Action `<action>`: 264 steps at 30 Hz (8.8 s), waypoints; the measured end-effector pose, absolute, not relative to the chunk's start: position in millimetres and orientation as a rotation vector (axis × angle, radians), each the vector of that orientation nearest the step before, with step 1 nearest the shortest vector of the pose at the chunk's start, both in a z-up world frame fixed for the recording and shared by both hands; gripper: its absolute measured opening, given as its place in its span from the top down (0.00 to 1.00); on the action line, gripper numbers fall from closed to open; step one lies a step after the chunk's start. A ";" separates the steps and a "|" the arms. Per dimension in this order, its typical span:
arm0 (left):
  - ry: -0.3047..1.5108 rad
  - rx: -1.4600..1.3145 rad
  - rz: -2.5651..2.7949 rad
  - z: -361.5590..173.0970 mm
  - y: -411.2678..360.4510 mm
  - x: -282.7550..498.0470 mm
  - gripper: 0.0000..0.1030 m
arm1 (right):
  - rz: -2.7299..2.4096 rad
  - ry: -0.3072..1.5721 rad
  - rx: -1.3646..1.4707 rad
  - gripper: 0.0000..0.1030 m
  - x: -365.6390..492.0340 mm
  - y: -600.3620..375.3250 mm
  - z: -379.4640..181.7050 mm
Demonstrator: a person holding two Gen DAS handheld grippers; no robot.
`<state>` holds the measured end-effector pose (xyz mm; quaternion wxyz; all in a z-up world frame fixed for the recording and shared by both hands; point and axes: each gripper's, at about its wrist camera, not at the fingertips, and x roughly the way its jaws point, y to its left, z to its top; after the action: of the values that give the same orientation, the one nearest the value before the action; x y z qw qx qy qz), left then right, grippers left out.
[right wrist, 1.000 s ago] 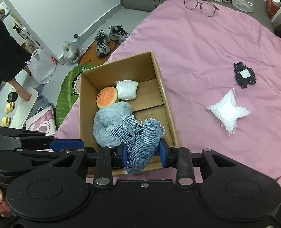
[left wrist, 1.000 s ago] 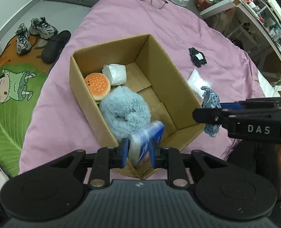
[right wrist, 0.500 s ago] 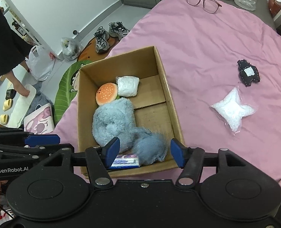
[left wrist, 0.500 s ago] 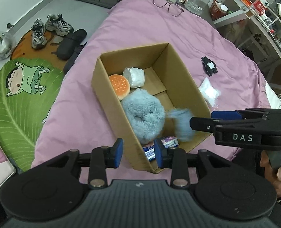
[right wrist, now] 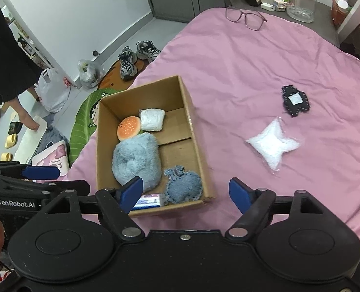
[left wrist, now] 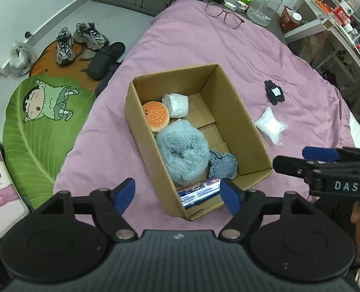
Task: Organize soft objects
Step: 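Withdraw both tools from the box toward the bead bag and black plush, then grasp the clear bead bag with the left tool while the right tool grasps the black plush, then carry the bead bag and black plush over the cardboard box with both tools, then open both tools to release the bead bag and black plush in the box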
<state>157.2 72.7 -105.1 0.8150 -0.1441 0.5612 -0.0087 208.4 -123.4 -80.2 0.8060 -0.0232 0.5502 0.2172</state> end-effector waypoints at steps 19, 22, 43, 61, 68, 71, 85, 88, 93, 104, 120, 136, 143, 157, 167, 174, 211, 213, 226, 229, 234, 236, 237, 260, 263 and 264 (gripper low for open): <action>1.168 -0.255 -0.010 -69.1 32.0 179.0 0.01 | 0.458 1.145 0.028 0.13 220.2 -185.1 -53.6; 1.175 -0.259 -0.030 -66.4 23.7 185.0 0.01 | 0.456 1.143 0.033 0.12 223.7 -193.9 -50.0; 1.209 -0.190 -0.059 -61.7 -34.9 238.1 0.01 | 0.427 1.153 0.112 0.03 263.5 -254.9 -47.8; 1.179 -0.304 -0.081 -96.8 -66.6 297.7 0.03 | 0.333 1.155 0.187 0.02 313.6 -299.3 -82.2; 1.186 -0.321 -0.099 -117.5 -87.2 308.0 0.03 | 0.348 1.168 0.176 0.03 330.5 -304.8 -94.3; 1.214 -0.347 -0.093 -132.0 -95.8 315.0 0.07 | 0.347 1.186 0.170 0.06 338.4 -306.7 -103.0; 1.329 -0.366 -0.070 -198.6 -123.6 342.9 0.30 | 0.310 1.268 0.179 0.18 388.2 -315.8 -148.5; 1.358 -0.346 -0.078 -210.8 -128.4 351.4 0.30 | 0.315 1.278 0.185 0.18 397.5 -314.0 -155.0; 1.411 -0.329 -0.080 -233.7 -132.9 361.7 0.30 | 0.318 1.296 0.197 0.19 410.5 -309.4 -168.1; 1.379 -0.392 -0.136 -225.6 -118.6 367.0 0.67 | 0.329 1.318 0.204 0.24 430.1 -289.9 -193.7; 1.285 -0.354 -0.055 -194.7 -83.9 380.3 0.73 | 0.315 1.329 0.112 0.23 451.5 -257.9 -217.0; 1.279 -0.377 0.009 -199.6 -64.3 383.3 0.73 | 0.275 1.347 0.024 0.68 451.9 -253.8 -215.2; 1.257 -0.377 -0.001 -182.7 -67.8 367.6 0.73 | 0.270 1.339 0.067 0.70 425.0 -267.7 -188.6; 1.169 -0.366 -0.041 -125.7 -79.2 320.8 0.73 | 0.278 1.237 0.079 0.70 370.3 -284.5 -108.8; 1.111 -0.344 -0.047 -95.1 -79.2 280.3 0.73 | 0.282 1.186 0.107 0.70 327.0 -293.5 -79.9; 1.077 -0.335 -0.034 -82.2 -71.7 257.9 0.73 | 0.287 1.154 0.107 0.70 303.5 -293.5 -65.7; 1.125 -0.339 -0.128 -109.1 11.7 222.5 0.73 | 0.391 1.117 0.027 0.70 253.1 -176.4 -59.4; 1.136 -0.367 -0.129 -115.7 18.4 222.5 0.72 | 0.404 1.122 0.020 0.70 252.7 -166.1 -61.4; 1.121 -0.449 -0.134 -122.5 50.7 217.3 0.56 | 0.491 1.149 -0.024 0.70 254.3 -104.3 -73.6; 1.123 -0.457 -0.096 -123.7 65.3 214.7 0.54 | 0.497 1.164 -0.030 0.70 256.5 -93.6 -80.1; 1.132 -0.451 -0.044 -124.9 87.0 209.1 0.54 | 0.511 1.179 -0.052 0.69 257.7 -75.0 -87.0; 1.131 -0.452 -0.036 -124.0 93.2 206.6 0.54 | 0.515 1.177 -0.061 0.69 258.3 -69.4 -87.6; 1.132 -0.453 -0.031 -123.7 95.6 205.3 0.54 | 0.517 1.173 -0.064 0.68 258.8 -67.2 -87.0; 1.066 -0.351 -0.025 -84.8 90.7 177.0 0.19 | 0.467 1.075 -0.052 0.24 230.7 -92.8 -44.4; 1.048 -0.349 -0.031 -76.3 89.4 170.2 0.16 | 0.446 1.050 -0.041 0.15 220.9 -102.6 -37.1; 1.045 -0.344 -0.033 -73.6 88.8 167.6 0.15 | 0.439 1.040 -0.042 0.11 217.6 -105.6 -35.2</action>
<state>167.6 88.8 -73.6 0.8525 -0.1632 0.4964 -0.0155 217.6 -105.6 -35.2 0.8446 -0.0199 0.4930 0.2079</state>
